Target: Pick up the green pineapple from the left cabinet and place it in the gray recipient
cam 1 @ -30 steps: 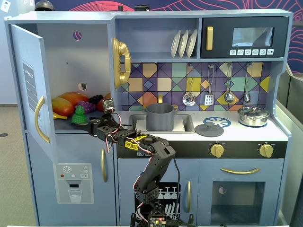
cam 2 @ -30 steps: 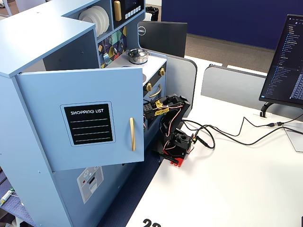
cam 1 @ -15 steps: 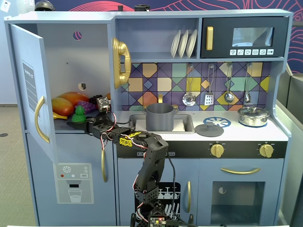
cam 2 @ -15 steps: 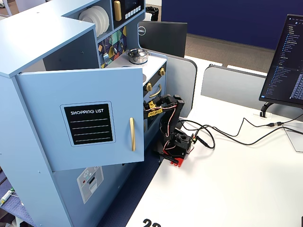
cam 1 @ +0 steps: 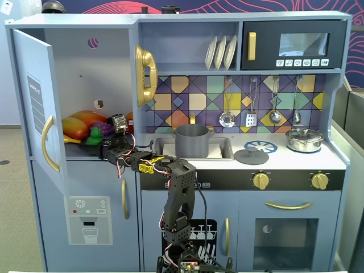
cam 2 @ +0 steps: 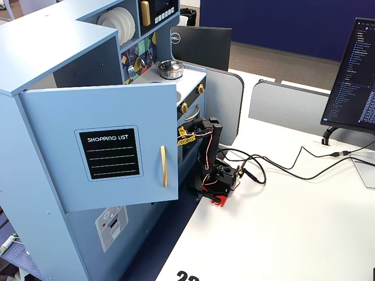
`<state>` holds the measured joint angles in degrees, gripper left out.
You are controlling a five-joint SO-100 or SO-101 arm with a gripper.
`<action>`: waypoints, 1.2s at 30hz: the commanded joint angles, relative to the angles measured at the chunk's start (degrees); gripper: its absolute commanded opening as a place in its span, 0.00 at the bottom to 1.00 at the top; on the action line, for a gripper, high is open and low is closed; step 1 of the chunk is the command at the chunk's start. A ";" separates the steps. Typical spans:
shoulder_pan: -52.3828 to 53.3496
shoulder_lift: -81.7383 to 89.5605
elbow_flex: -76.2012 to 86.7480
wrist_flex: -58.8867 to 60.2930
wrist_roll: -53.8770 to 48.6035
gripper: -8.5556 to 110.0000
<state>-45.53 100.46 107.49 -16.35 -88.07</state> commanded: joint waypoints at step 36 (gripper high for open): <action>27.25 64.25 22.59 4.92 2.55 0.07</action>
<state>-30.23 161.98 131.66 -11.87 -90.09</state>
